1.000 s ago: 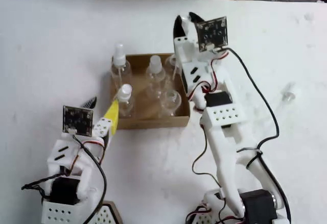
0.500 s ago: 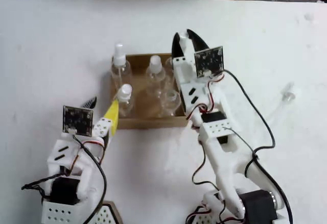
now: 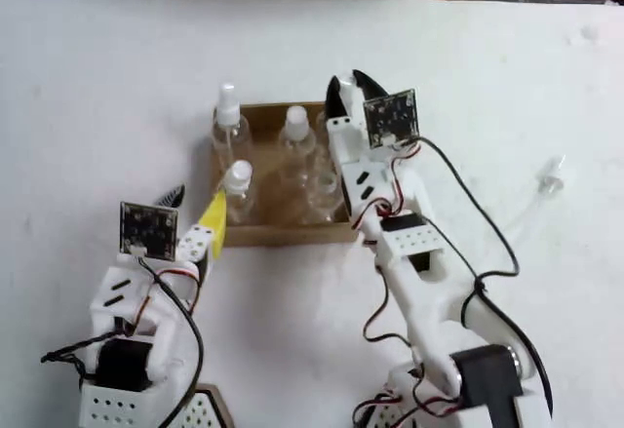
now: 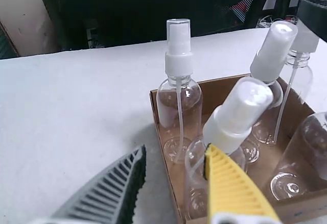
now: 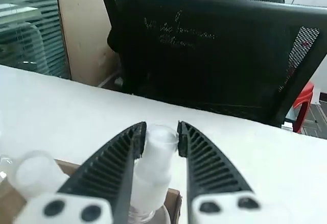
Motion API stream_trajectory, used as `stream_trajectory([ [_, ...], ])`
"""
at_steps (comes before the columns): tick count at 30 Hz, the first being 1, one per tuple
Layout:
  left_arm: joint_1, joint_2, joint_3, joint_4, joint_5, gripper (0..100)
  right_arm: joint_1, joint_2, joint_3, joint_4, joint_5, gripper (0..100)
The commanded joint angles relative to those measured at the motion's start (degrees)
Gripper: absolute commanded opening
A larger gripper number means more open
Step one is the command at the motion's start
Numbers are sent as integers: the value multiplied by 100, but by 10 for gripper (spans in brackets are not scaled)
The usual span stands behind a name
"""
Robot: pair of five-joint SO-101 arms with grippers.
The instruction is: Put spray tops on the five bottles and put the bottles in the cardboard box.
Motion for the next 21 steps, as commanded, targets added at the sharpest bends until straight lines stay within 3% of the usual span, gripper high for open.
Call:
stream_trajectory([
  [1,92,-40,-308,-18,-62,177,-57,127,-35,-479,79,15],
  [21,92,-40,-308,-18,-62,177,-286,66,308,-567,88,15],
])
